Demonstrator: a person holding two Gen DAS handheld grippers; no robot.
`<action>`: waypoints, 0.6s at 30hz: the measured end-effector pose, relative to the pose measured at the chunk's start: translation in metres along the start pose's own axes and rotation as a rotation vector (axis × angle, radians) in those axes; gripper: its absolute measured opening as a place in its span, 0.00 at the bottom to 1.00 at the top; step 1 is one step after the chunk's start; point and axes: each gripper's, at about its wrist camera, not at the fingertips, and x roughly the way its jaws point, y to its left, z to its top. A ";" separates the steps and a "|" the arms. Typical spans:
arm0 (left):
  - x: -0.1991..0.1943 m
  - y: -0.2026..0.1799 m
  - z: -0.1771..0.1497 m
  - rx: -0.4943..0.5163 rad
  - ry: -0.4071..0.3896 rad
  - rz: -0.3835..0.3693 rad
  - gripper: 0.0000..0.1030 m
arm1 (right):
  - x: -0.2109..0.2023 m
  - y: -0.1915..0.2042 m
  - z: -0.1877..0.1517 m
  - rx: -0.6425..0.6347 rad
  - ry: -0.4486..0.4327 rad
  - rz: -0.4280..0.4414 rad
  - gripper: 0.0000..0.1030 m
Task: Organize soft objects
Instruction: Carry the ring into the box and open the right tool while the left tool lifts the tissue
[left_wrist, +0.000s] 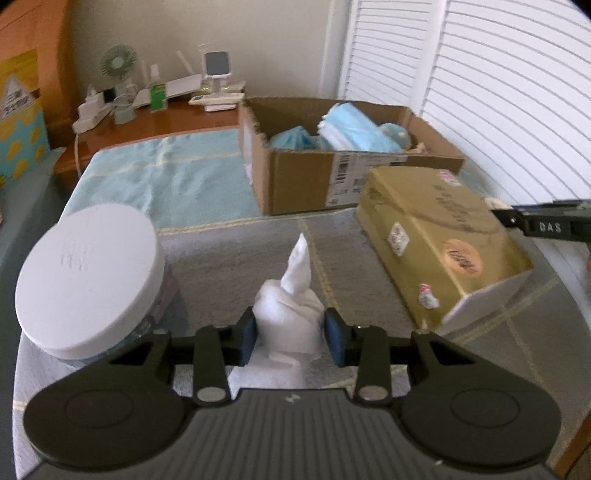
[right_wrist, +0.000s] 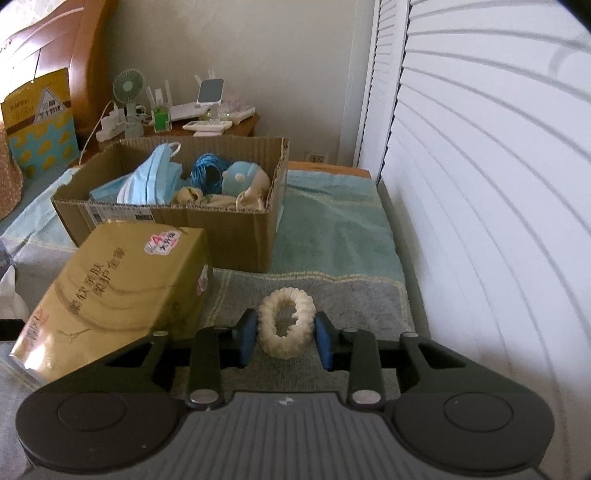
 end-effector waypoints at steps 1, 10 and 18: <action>-0.003 -0.001 0.002 0.010 0.000 -0.016 0.36 | -0.004 0.000 0.002 0.000 -0.007 0.001 0.37; -0.037 -0.006 0.029 0.100 -0.024 -0.096 0.36 | -0.036 0.005 0.024 -0.010 -0.090 0.051 0.37; -0.050 -0.002 0.042 0.097 -0.048 -0.114 0.36 | -0.028 0.014 0.066 -0.048 -0.132 0.103 0.37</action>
